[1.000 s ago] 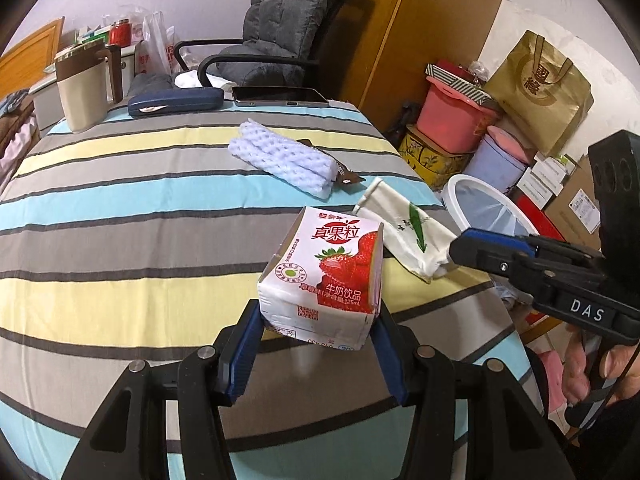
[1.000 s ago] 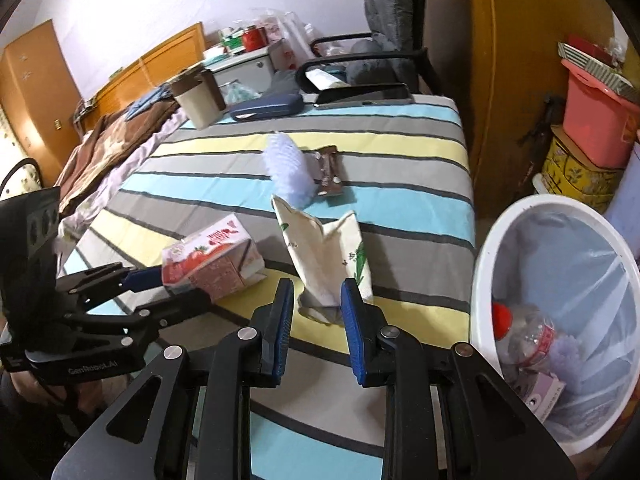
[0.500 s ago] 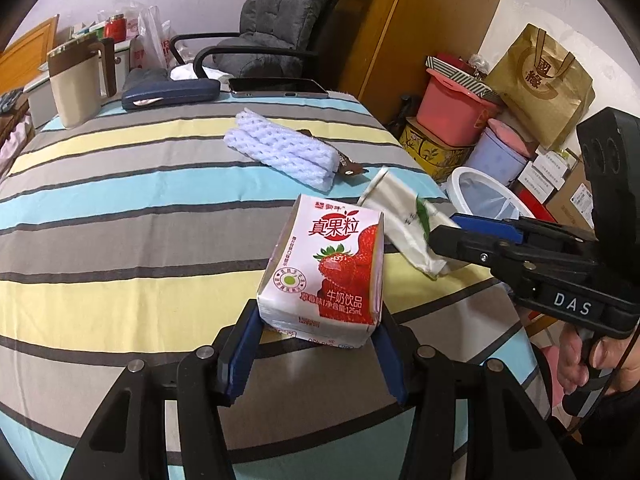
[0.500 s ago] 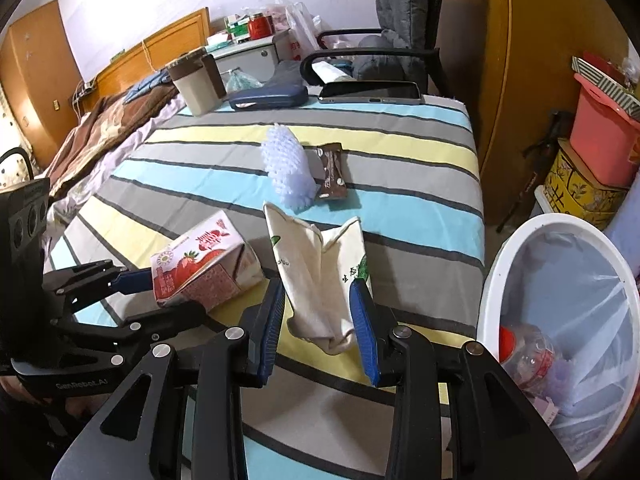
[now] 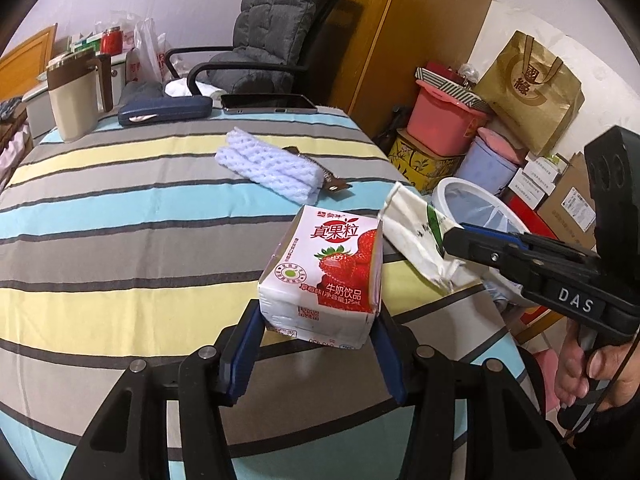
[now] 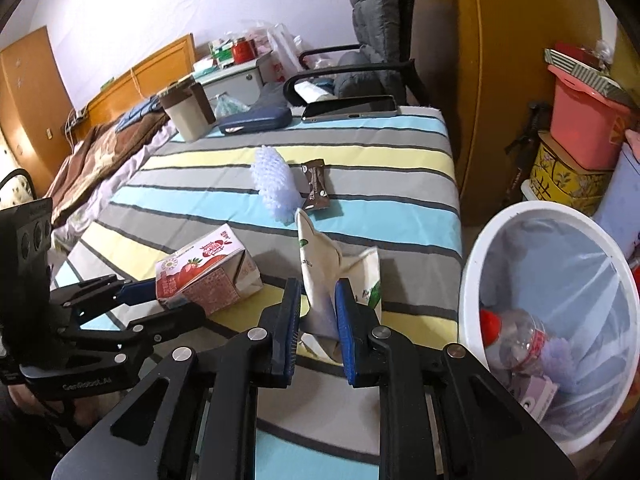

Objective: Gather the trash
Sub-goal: 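Carry the carton and white bag over the bin and open both grippers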

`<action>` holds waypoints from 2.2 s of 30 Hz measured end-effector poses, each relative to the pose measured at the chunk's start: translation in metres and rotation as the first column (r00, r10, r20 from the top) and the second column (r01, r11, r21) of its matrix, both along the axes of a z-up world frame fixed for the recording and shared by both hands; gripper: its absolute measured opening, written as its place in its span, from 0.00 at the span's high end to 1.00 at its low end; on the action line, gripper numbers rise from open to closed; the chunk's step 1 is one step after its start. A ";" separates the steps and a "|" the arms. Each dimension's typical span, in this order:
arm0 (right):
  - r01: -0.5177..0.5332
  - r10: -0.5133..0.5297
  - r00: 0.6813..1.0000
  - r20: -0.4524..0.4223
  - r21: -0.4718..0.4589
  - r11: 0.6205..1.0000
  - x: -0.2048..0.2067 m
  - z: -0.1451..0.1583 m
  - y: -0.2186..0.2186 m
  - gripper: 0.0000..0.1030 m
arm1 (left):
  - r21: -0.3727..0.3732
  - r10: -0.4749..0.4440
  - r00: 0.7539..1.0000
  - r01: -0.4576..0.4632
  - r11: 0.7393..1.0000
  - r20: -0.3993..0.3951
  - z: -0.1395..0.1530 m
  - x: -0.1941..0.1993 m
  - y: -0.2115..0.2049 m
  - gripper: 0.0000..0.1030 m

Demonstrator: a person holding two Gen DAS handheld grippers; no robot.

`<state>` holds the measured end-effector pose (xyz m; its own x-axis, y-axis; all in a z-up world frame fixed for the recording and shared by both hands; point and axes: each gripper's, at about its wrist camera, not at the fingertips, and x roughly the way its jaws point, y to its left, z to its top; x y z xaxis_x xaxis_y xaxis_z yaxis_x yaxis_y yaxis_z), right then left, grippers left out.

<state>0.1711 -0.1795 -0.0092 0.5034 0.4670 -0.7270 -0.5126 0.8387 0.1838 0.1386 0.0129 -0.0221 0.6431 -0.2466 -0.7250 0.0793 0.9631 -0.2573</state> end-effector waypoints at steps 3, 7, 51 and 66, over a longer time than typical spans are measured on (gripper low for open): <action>0.009 -0.009 1.000 0.005 0.013 1.000 -0.004 0.003 0.000 0.81 | 0.000 -0.004 1.000 0.004 1.000 0.015 0.006 -0.004 -0.003 0.49; 0.023 -0.023 1.000 0.017 0.028 0.999 -0.008 0.007 -0.002 0.81 | -0.002 -0.010 0.999 0.010 1.000 0.031 0.014 -0.009 -0.008 0.49; 0.364 -0.368 0.928 0.047 0.089 0.927 -0.019 0.012 -0.124 0.81 | -0.007 -0.274 0.959 0.275 0.961 0.068 0.037 0.042 -0.151 0.49; 0.431 -0.430 0.903 -0.027 0.077 0.899 -0.005 -0.008 -0.150 0.81 | -0.028 -0.336 0.942 0.336 0.941 0.005 0.011 0.069 -0.183 0.49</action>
